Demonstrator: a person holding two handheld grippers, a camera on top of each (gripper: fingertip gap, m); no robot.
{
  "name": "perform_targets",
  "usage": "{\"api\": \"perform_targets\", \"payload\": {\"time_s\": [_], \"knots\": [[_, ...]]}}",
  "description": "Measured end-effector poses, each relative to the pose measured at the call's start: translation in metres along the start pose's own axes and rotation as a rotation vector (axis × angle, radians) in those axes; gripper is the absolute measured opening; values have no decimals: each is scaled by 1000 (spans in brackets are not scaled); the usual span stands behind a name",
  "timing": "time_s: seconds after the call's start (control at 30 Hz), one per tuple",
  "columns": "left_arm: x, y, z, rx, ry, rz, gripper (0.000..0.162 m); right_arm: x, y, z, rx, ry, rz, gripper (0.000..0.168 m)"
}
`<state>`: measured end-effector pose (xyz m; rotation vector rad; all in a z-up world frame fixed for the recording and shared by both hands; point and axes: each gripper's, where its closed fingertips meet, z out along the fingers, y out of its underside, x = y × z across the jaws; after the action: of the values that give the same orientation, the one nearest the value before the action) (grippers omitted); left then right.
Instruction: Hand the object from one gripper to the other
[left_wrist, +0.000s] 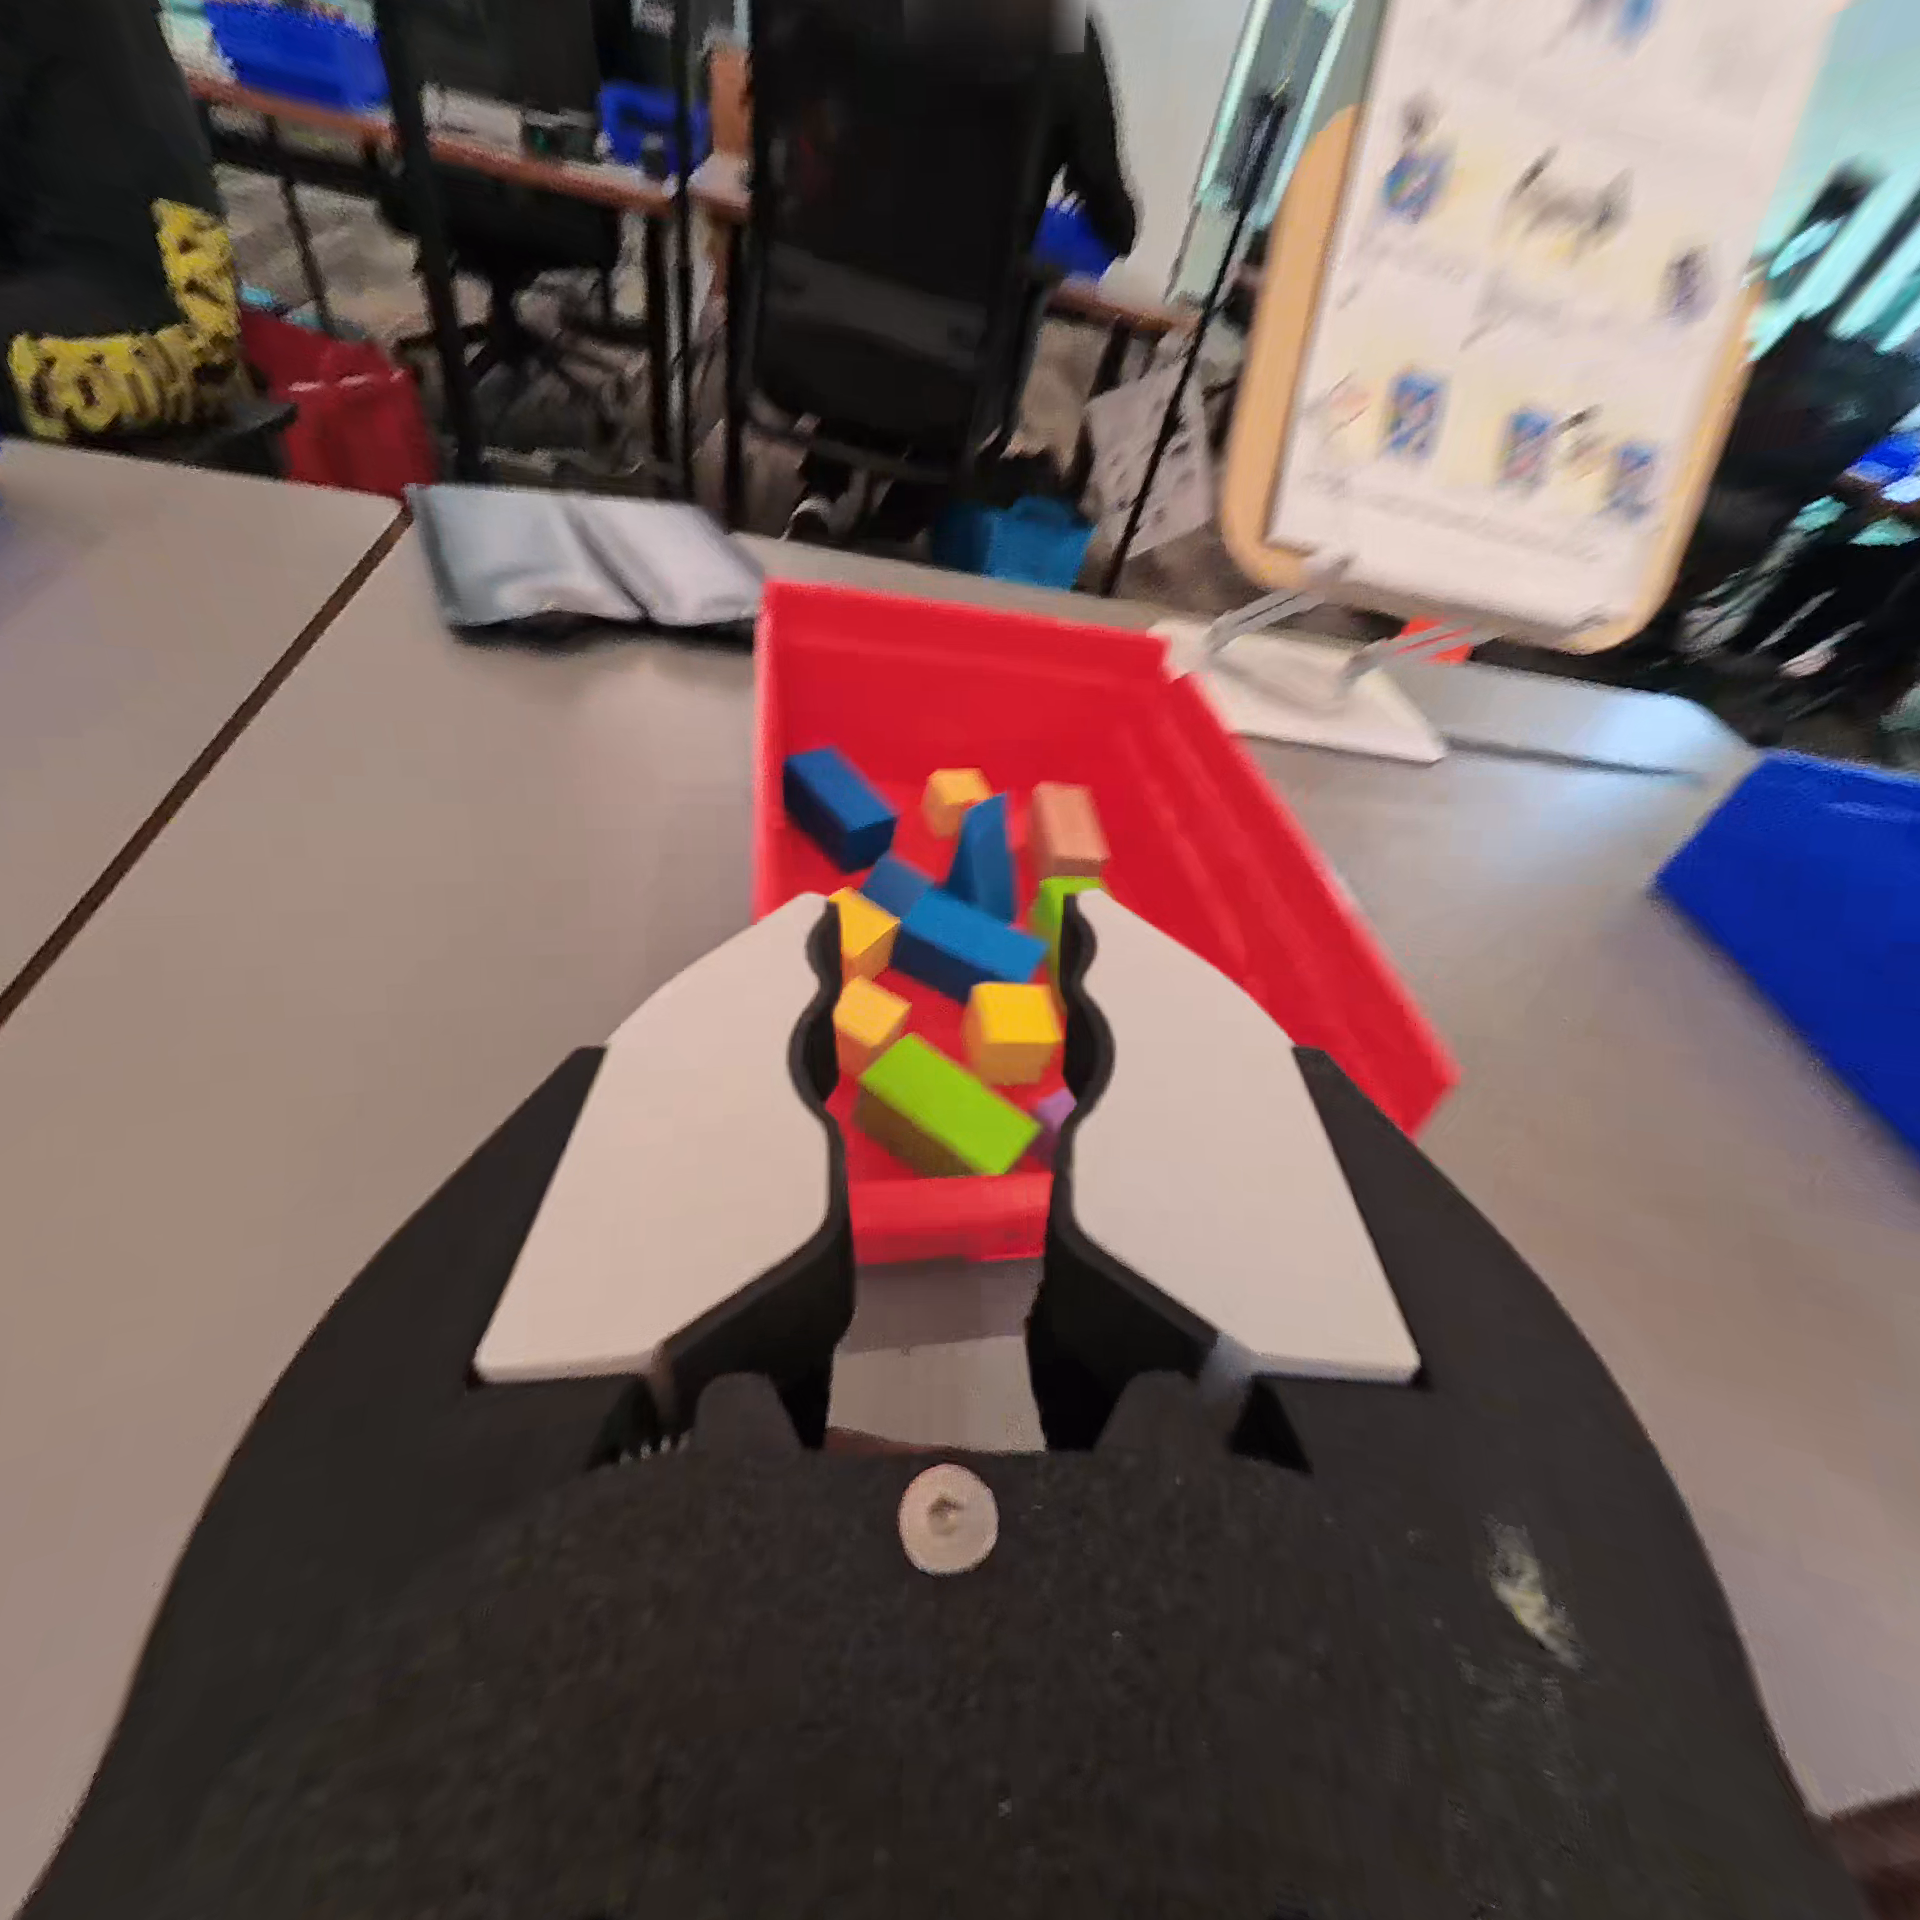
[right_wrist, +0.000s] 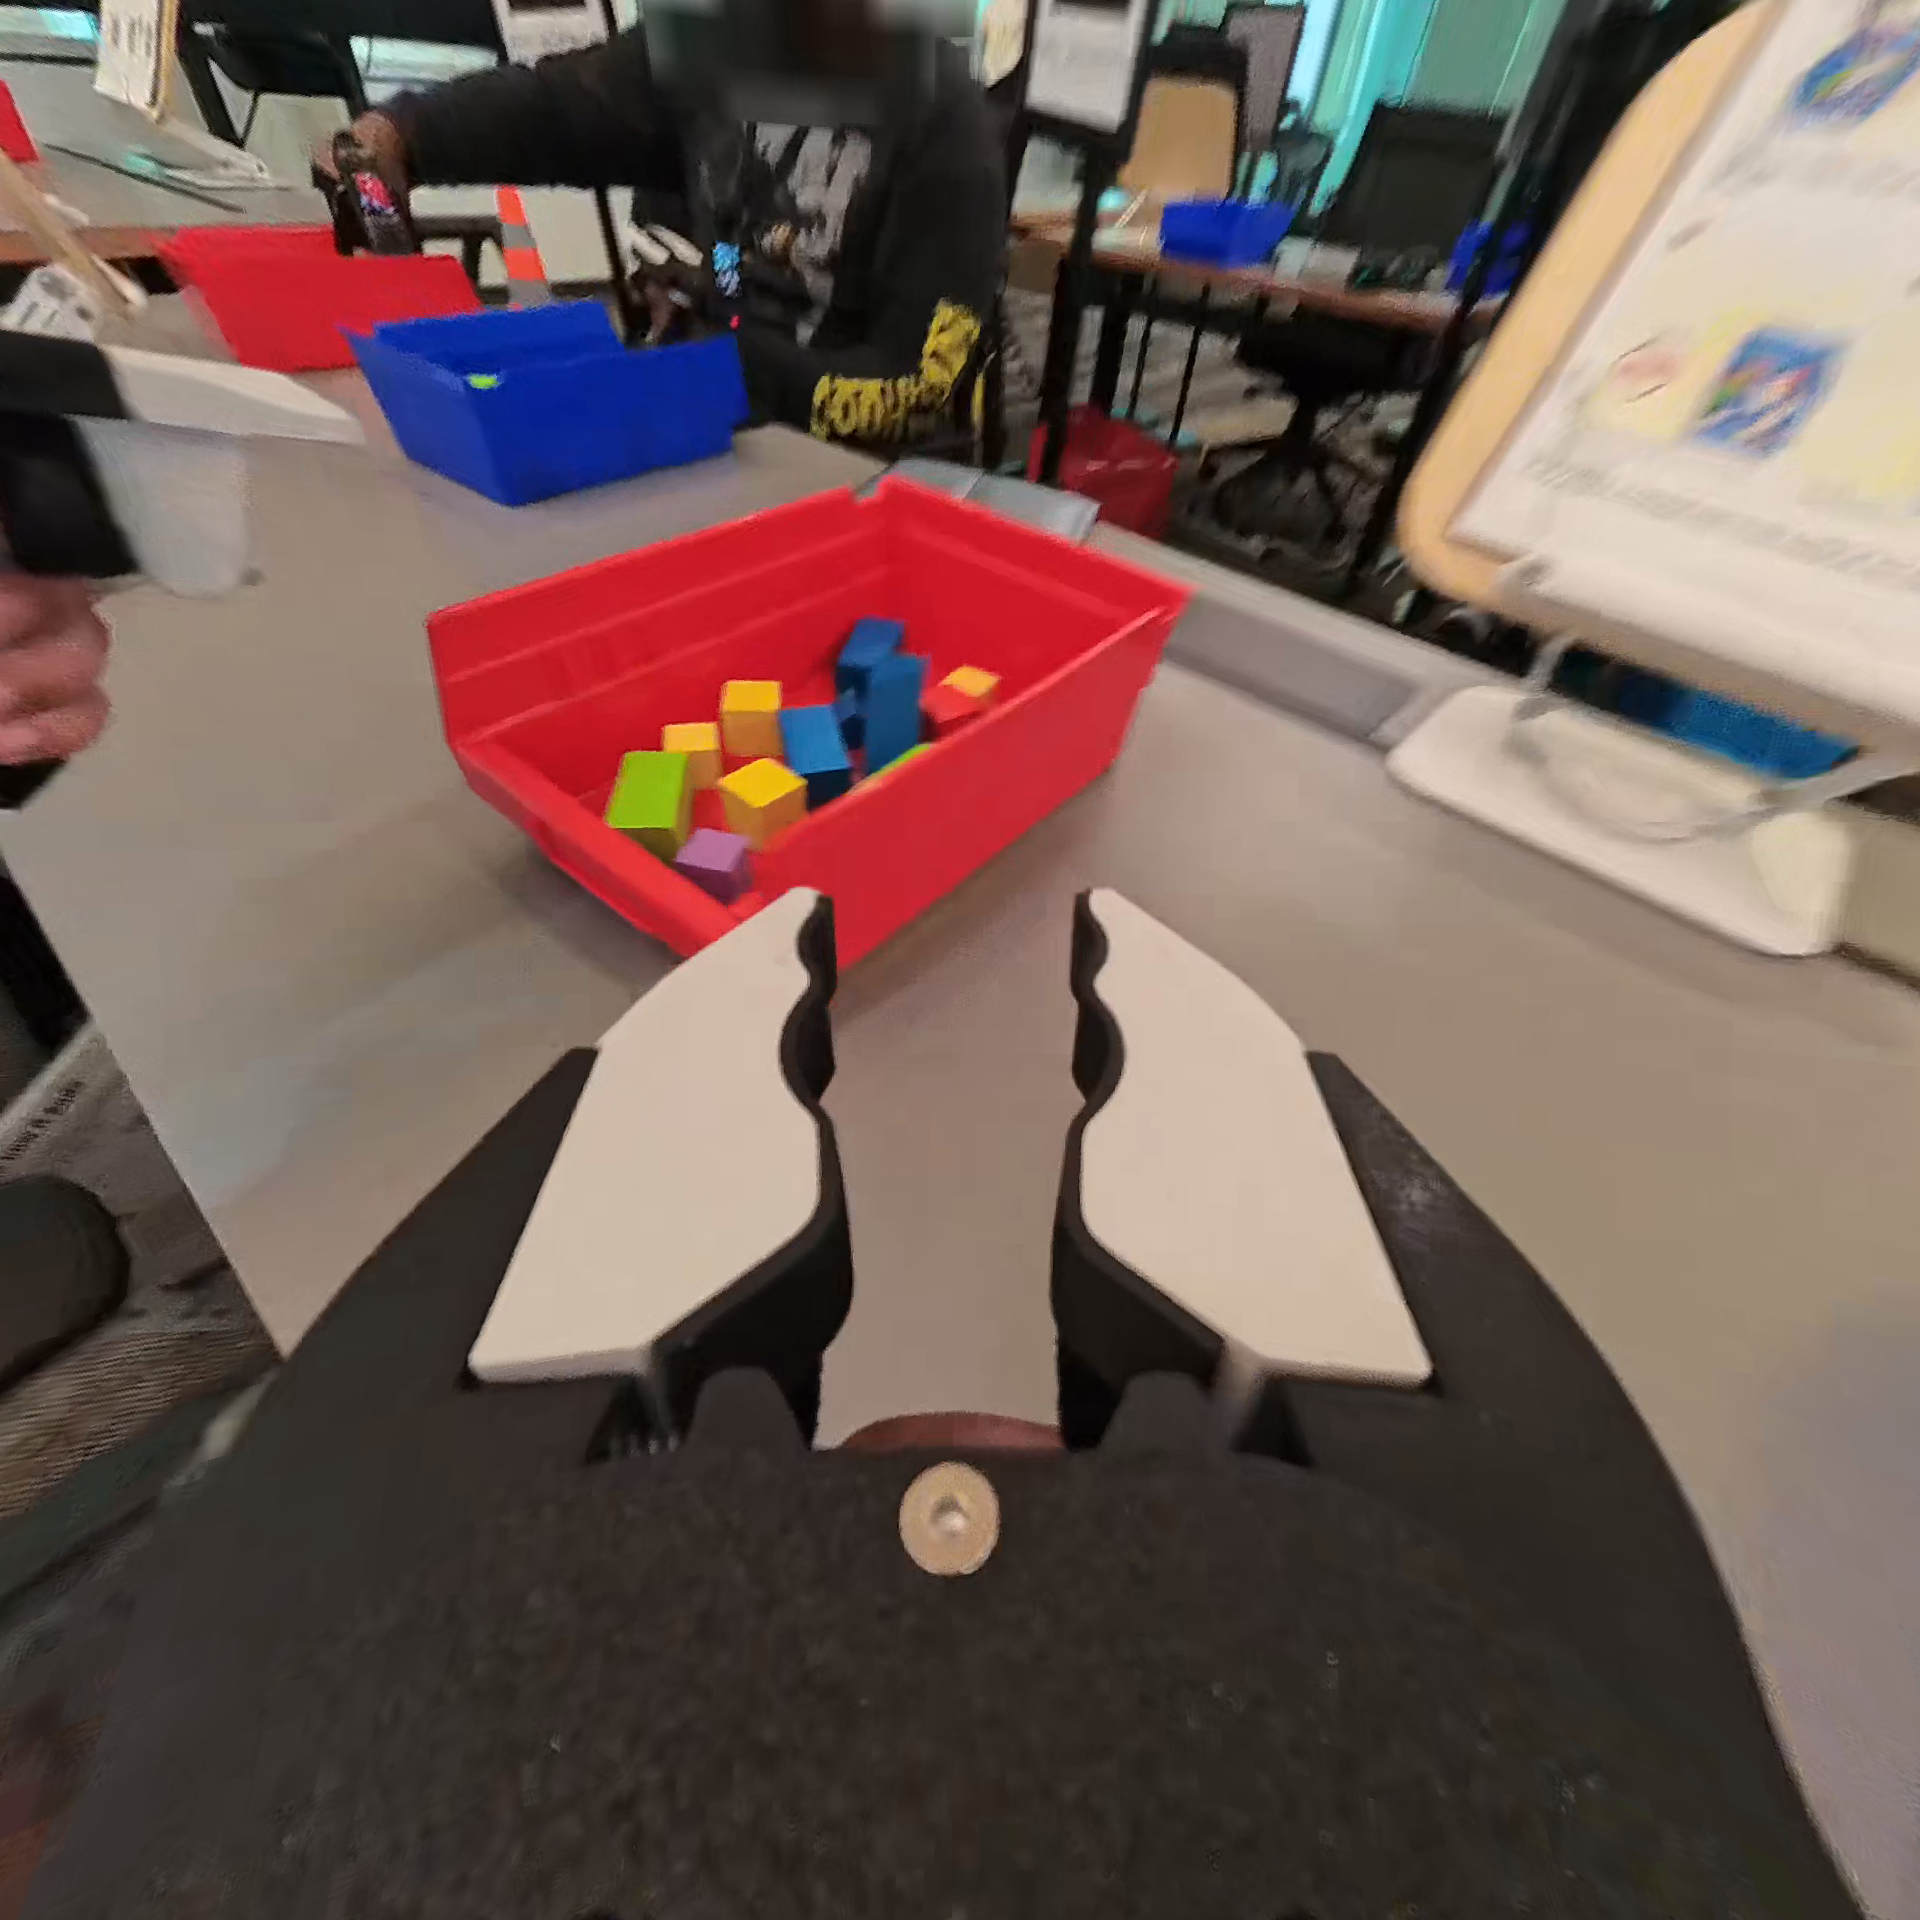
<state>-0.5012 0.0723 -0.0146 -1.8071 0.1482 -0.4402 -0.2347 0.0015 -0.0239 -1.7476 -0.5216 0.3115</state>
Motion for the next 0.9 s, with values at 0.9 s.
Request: {"api": "perform_targets", "payload": {"time_s": [0.9], "knots": [[83, 120, 31, -210, 84, 76, 52, 319, 163, -227, -27, 661, 274, 55]]}}
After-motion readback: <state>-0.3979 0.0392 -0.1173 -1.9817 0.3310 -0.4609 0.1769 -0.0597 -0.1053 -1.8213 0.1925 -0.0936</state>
